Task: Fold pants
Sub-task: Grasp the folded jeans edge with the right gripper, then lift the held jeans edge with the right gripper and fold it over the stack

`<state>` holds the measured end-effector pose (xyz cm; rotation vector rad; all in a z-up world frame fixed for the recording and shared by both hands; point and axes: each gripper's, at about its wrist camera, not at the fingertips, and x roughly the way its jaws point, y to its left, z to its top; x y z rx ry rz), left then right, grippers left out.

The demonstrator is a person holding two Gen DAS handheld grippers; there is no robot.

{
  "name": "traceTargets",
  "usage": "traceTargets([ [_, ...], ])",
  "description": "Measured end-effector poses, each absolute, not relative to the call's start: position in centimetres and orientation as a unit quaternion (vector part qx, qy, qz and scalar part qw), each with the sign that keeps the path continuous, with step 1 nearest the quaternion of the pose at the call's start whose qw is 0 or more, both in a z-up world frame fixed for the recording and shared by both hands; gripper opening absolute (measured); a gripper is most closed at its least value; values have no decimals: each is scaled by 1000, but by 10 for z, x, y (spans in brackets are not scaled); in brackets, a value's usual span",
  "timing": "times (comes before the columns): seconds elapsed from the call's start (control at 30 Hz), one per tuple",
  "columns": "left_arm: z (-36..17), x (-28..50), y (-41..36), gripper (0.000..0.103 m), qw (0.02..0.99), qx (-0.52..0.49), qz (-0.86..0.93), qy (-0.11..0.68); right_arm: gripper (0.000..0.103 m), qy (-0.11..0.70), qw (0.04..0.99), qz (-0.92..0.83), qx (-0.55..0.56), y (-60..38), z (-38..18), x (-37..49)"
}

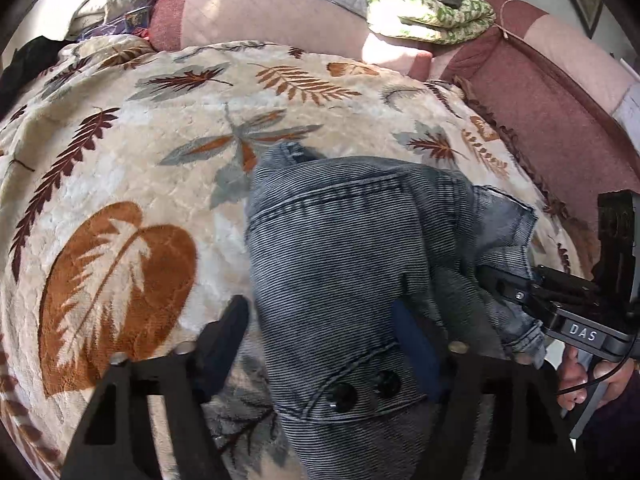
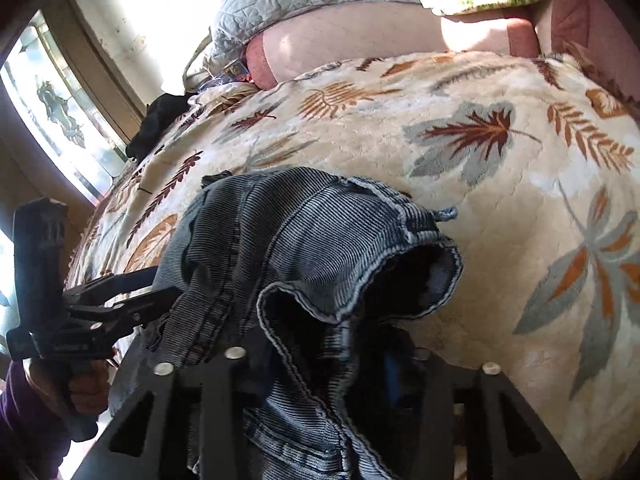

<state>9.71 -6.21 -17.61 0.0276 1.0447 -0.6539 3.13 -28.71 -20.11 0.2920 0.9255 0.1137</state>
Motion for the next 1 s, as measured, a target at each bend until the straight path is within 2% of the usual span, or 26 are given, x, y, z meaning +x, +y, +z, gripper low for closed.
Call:
traceTargets([
  [0.07,-171,95,-69,62,822,32,-298,485,36,439,887,51,137,-284,-194,29],
  [0.2,-161,104,-65,47,821,14,-295,489,35,415,899,62,129,-277,-171,28],
  [0.27,-150,113,-63,44,827,11,-293,481,35,401,906,67,114,-271,-158,32],
  [0.53,-113,181,-60,44,874,31,-239,422,35,341,929,78,118,-269,-120,103],
  [0.67,-126,223,-69,44,900,81,-173,392,35,354,921,65,150,-274,-143,161],
  [0.73,-148,244,-75,44,895,114,-141,407,34,376,911,45,162,-278,-165,184],
  [0.8,-178,260,-77,46,873,124,-129,453,40,401,904,-3,146,-277,-190,198],
  [0.87,-189,257,-69,51,876,107,-121,454,65,421,897,-38,124,-278,-210,203],
  [0.9,-187,251,-67,58,882,109,-116,444,65,421,898,-40,124,-279,-215,202],
  [1.0,-178,235,-61,63,882,119,-114,440,71,414,902,-41,112,-281,-205,192],
])
